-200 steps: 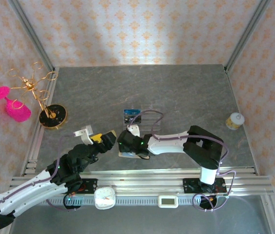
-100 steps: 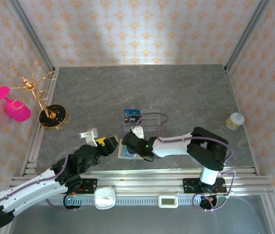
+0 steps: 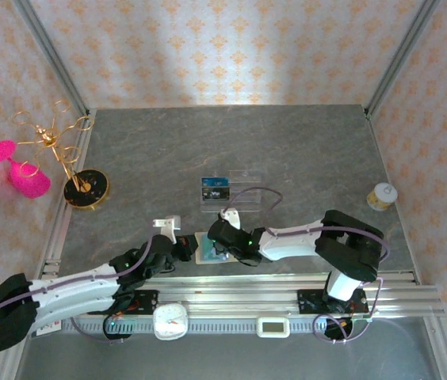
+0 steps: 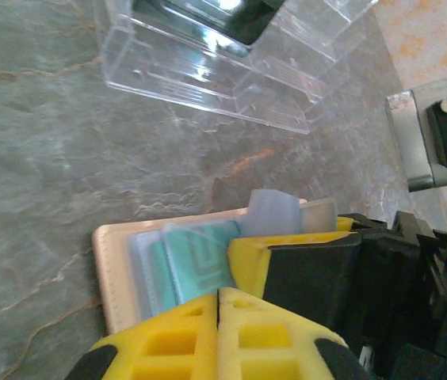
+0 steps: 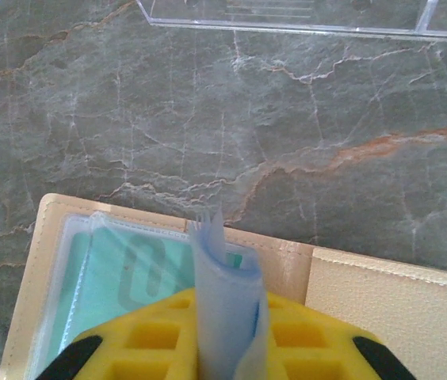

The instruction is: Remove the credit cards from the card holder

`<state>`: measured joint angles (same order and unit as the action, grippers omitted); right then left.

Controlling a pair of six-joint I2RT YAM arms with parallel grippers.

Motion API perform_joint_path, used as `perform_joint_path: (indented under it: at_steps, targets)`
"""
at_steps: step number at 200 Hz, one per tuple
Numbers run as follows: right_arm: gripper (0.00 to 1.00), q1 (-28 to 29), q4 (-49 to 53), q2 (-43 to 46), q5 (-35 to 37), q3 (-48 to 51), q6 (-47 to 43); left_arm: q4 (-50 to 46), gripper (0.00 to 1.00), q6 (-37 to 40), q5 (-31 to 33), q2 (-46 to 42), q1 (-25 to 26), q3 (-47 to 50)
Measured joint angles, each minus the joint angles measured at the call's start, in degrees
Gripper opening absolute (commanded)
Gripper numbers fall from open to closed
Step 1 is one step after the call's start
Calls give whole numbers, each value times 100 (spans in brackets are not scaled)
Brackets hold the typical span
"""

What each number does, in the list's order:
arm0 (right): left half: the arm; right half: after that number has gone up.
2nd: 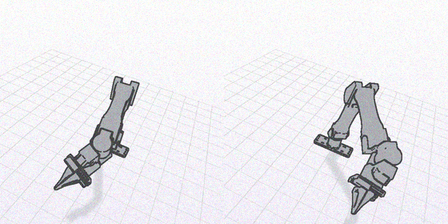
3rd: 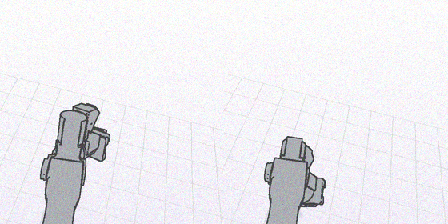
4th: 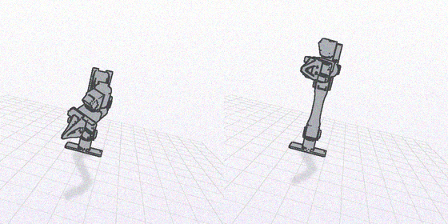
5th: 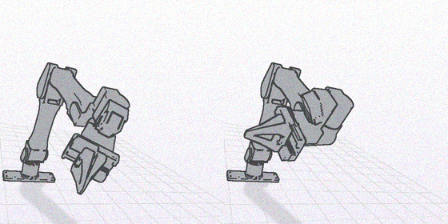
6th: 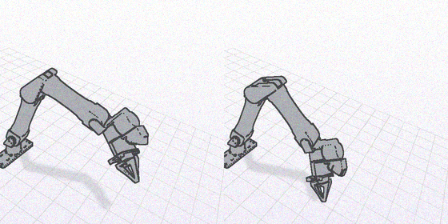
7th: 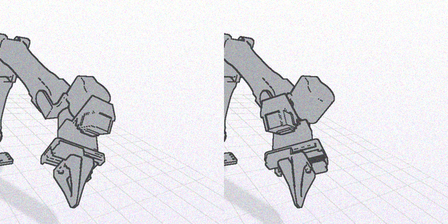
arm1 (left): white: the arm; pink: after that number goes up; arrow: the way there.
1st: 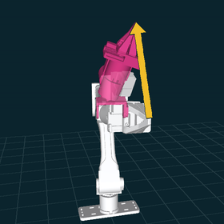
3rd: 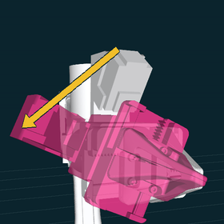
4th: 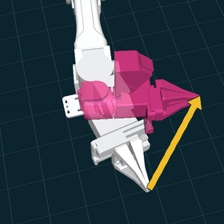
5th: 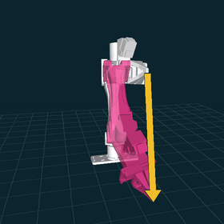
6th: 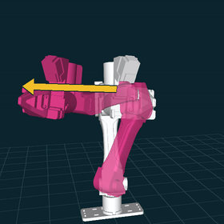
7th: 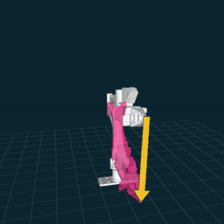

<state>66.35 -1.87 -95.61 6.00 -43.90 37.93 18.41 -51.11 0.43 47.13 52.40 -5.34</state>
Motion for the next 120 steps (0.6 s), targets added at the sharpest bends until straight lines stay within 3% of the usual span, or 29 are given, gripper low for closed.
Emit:
perform_joint_path:
  at_steps: [74,120]
  targets:
    - [18,0,-254,52,-2,170,122,553,0,81,-308,1895,125,-450]
    - [25,0,-205,109,68,234,208,409,0,170,-295,2387,151,-774]
